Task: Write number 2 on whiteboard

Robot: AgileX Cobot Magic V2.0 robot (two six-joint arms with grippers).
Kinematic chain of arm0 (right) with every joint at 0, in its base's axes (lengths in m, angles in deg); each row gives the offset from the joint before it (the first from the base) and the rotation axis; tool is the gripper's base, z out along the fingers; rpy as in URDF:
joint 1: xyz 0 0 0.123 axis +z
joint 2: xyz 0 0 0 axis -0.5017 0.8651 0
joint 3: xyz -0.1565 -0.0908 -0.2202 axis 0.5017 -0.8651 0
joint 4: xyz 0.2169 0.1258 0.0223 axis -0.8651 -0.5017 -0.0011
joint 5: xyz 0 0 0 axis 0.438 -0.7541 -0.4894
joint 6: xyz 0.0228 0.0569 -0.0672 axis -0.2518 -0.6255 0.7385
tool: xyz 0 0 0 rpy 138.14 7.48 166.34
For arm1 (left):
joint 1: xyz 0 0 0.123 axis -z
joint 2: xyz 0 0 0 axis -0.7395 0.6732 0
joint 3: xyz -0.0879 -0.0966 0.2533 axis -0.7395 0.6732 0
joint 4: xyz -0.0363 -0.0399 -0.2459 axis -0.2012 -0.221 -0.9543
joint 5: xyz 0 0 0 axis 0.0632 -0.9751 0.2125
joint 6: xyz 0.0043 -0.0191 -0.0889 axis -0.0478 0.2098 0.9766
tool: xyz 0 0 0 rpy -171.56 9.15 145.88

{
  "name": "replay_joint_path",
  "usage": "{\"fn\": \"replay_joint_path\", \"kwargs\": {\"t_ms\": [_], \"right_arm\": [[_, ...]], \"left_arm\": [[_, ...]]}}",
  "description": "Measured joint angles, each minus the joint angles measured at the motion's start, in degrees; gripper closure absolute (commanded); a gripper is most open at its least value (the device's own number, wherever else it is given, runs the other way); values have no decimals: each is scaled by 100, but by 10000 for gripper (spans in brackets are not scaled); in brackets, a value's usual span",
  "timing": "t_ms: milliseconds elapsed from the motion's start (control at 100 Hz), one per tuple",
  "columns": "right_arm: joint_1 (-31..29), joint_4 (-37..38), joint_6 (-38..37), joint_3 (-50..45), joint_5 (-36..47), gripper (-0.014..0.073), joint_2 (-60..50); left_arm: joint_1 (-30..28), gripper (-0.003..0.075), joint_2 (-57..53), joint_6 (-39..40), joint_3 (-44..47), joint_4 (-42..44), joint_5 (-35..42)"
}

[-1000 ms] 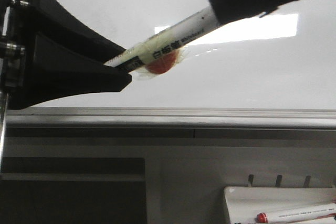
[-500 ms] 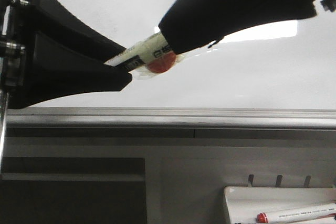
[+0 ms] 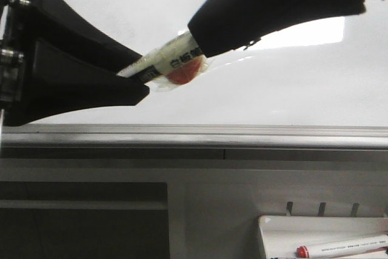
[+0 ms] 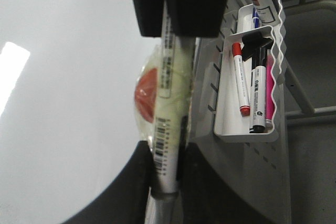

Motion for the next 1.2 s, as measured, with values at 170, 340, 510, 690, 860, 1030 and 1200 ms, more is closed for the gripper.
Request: {"fn": "replay_joint_path", "kwargs": {"t_ms": [170,340,510,690,860,1030,1200], "right_arm": [[13,-36,7,20,291,664,21],[13,-36,12,92,706,664,123],[13,-36,12,554,772,664,522],[-9,-36,0,1134,817,664,1141],[-273,-47,-183,1587,779,664,1631],[-523,-47,-242,1754,689,664,1864],[-613,-12,-242,1869,657,664,2038]], "left_arm": [[0,323,-712,10,0,-234,-239],[0,314,-1908,21,0,-1184,-1216],[0,393,-3118,21,0,-1625,-1974],[0,583,-3866,32,0,-1763,-2332],[-78,595,-3990,247,0,-1801,-2576],[-532,596,-3990,503,0,-1814,-2661],[-1211,596,-3990,733,0,-1814,-2463]]}}
